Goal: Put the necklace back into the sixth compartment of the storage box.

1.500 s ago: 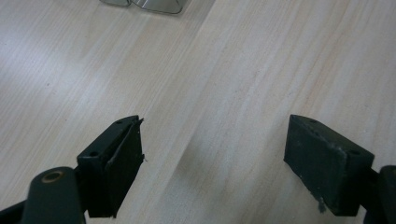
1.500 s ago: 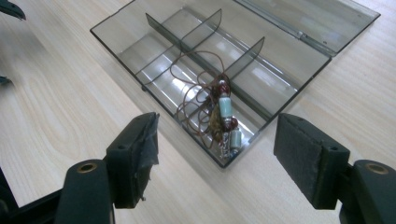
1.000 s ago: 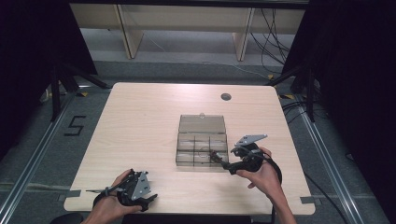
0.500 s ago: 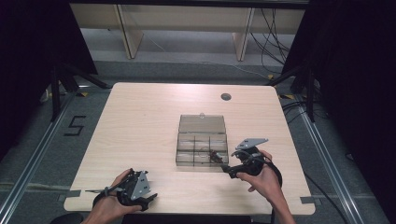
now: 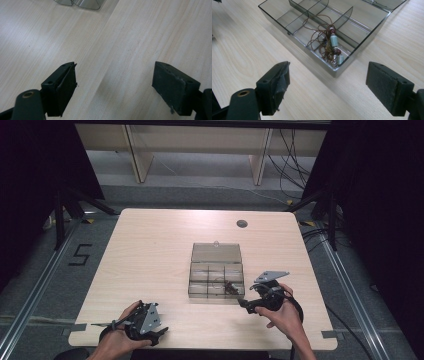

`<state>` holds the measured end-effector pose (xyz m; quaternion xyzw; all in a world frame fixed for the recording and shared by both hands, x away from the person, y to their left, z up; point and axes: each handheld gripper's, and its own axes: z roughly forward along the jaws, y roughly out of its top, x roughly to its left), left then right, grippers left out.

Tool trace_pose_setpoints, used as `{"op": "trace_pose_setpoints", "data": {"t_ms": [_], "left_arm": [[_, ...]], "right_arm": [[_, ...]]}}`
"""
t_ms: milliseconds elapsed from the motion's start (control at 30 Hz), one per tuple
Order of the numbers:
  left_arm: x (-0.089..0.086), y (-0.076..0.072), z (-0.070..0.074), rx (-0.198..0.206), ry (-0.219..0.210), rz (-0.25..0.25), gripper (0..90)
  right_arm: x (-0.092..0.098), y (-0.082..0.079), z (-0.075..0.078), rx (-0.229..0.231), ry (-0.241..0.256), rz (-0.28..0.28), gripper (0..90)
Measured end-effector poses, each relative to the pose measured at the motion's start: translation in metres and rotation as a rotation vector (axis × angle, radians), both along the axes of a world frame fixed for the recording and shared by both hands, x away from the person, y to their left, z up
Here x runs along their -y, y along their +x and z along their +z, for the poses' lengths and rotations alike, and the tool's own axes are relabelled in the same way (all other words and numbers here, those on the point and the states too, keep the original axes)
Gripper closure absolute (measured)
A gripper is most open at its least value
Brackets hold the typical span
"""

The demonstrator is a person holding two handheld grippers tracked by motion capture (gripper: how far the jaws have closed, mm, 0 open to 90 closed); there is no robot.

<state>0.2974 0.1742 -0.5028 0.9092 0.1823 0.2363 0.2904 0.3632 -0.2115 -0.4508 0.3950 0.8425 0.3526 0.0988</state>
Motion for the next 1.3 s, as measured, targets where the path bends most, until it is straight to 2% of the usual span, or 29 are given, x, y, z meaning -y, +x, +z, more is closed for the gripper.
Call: {"op": "trace_pose_setpoints", "data": {"t_ms": [133,167,200,233,267,300,333,367,433,467,500,533,700,733,800,900,933,1000,1033,1100,1167,1267,1300], "left_arm": [[0.0,0.0,0.0,-0.002,-0.004,-0.001,19.3],[0.0,0.0,0.0,-0.002,-0.004,-0.001,19.2],[-0.001,0.0,0.001,-0.008,0.007,-0.002,19.3],[0.0,0.0,0.0,0.0,-0.003,0.0,19.2],[0.0,0.0,0.0,-0.001,-0.008,0.002,19.2],[0.0,0.0,0.0,-0.001,-0.009,0.002,19.2],[0.0,0.0,0.0,0.001,-0.004,0.002,19.2],[0.0,0.0,0.0,0.001,-0.004,0.002,19.2],[0.0,0.0,0.0,-0.001,-0.008,0.002,19.2],[0.0,-0.001,0.0,-0.001,-0.008,0.002,19.2],[0.0,0.0,0.0,0.0,-0.009,0.002,19.2],[0.0,0.0,0.0,0.0,-0.009,0.003,19.2],[0.0,0.0,0.0,0.001,-0.003,0.002,19.2],[0.0,0.0,0.0,0.001,-0.003,0.002,19.2],[0.0,0.0,0.0,-0.001,-0.008,0.001,19.2],[-0.001,0.0,0.001,0.001,-0.006,0.003,19.2],[0.0,0.0,0.0,0.001,-0.005,0.003,19.1],[0.0,0.0,0.0,0.001,-0.003,0.002,19.2],[0.0,0.0,0.0,0.001,-0.003,0.002,19.1],[0.0,0.0,0.0,0.0,-0.003,0.003,19.1],[0.0,0.0,0.0,0.002,0.0,0.003,19.1],[-0.001,0.0,0.0,0.0,-0.005,0.002,19.1],[-0.001,0.0,0.001,0.0,-0.005,0.002,19.1]], "right_arm": [[0.001,-0.001,0.0,-0.012,-0.014,0.007,19.9],[0.001,-0.001,-0.003,0.013,0.001,0.003,19.9],[0.002,-0.002,-0.002,-0.001,0.002,0.001,19.9],[0.003,-0.002,-0.002,-0.009,-0.009,0.006,19.9],[0.003,-0.002,-0.003,-0.005,0.008,-0.001,19.9],[0.004,-0.002,-0.004,0.015,-0.004,0.003,19.9],[0.003,-0.003,-0.004,0.0,0.011,-0.003,19.9],[0.005,-0.003,-0.003,-0.012,-0.003,0.006,19.9],[0.006,-0.004,-0.004,-0.013,-0.007,0.004,19.7],[0.005,-0.004,-0.007,-0.006,0.014,0.001,19.7],[0.006,-0.004,-0.007,-0.007,-0.01,0.014,19.7],[0.007,-0.004,-0.007,-0.006,-0.011,0.014,19.7],[0.008,-0.006,-0.008,-0.012,0.004,0.0,19.4],[0.007,-0.006,-0.01,0.017,0.011,-0.002,19.4],[0.008,-0.007,-0.009,-0.011,0.004,0.001,19.4],[0.008,-0.009,-0.012,-0.004,0.023,-0.003,19.4],[0.008,-0.009,-0.011,-0.015,0.007,-0.001,19.3],[0.009,-0.009,-0.013,0.007,0.009,0.004,18.9],[0.009,-0.01,-0.012,-0.006,0.014,-0.002,18.7],[0.009,-0.011,-0.014,0.0,0.029,-0.009,18.0],[0.011,-0.012,-0.014,-0.005,0.012,-0.011,16.2],[0.012,-0.013,-0.016,0.005,0.03,-0.025,16.5],[0.013,-0.014,-0.014,-0.001,0.02,-0.018,16.4]]}}
